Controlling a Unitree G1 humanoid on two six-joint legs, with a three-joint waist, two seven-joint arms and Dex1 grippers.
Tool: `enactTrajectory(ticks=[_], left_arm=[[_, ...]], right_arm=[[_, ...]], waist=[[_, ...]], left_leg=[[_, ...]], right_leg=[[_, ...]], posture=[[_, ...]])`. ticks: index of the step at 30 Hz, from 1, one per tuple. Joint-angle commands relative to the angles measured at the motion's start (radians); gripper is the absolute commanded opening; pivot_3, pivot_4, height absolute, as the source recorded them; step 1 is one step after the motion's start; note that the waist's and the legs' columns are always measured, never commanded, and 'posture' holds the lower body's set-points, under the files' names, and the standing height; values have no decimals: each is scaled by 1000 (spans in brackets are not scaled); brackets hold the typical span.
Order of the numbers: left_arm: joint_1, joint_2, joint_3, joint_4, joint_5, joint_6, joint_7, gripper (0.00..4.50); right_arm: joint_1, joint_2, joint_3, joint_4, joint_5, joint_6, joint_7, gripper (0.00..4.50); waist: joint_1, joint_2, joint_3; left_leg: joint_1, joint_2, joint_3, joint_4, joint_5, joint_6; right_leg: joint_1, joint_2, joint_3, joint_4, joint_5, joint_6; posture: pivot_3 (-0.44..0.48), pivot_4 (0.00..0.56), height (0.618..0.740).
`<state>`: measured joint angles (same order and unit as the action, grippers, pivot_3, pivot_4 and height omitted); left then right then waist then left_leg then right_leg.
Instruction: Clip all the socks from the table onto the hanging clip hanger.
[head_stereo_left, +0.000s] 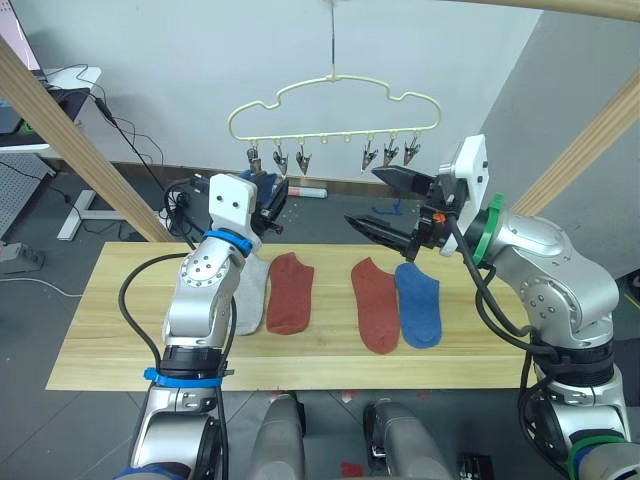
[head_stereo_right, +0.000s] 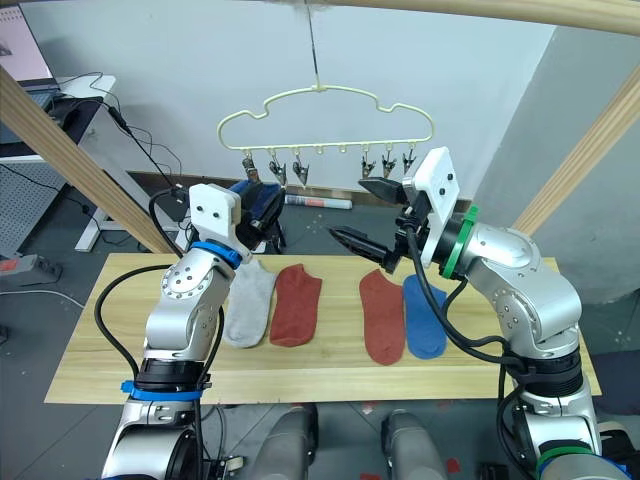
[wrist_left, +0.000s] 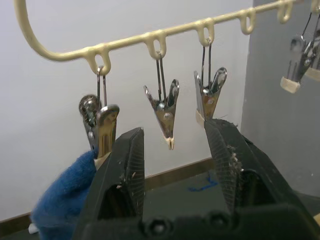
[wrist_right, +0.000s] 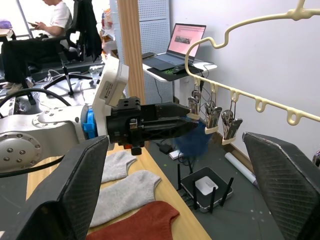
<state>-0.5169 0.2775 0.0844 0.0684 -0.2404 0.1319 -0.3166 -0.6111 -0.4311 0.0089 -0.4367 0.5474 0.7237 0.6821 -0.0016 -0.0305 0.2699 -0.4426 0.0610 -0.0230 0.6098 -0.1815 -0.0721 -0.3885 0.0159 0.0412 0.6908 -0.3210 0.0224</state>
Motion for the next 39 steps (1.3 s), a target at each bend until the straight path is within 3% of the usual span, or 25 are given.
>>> enactTrajectory(ticks=[1,39], left_arm=[[-16,-3,11,-7,6,-33,-4,2092],[-178,-41,20,244,36,-179,17,2092]], right_arm=[[-8,-1,-17,-31,23,-11,-13,4500],[-33,0,-10,-50,47,-3,-75,4500]], waist=[[0,0,0],[-1,0,0]], left_leg=[[0,0,0,0,0,0],[1,0,0,3,0,0]], right_leg=[[0,0,0,0,0,0],[0,0,0,6,0,0]], posture=[[26,246,740],[-2,258,740]])
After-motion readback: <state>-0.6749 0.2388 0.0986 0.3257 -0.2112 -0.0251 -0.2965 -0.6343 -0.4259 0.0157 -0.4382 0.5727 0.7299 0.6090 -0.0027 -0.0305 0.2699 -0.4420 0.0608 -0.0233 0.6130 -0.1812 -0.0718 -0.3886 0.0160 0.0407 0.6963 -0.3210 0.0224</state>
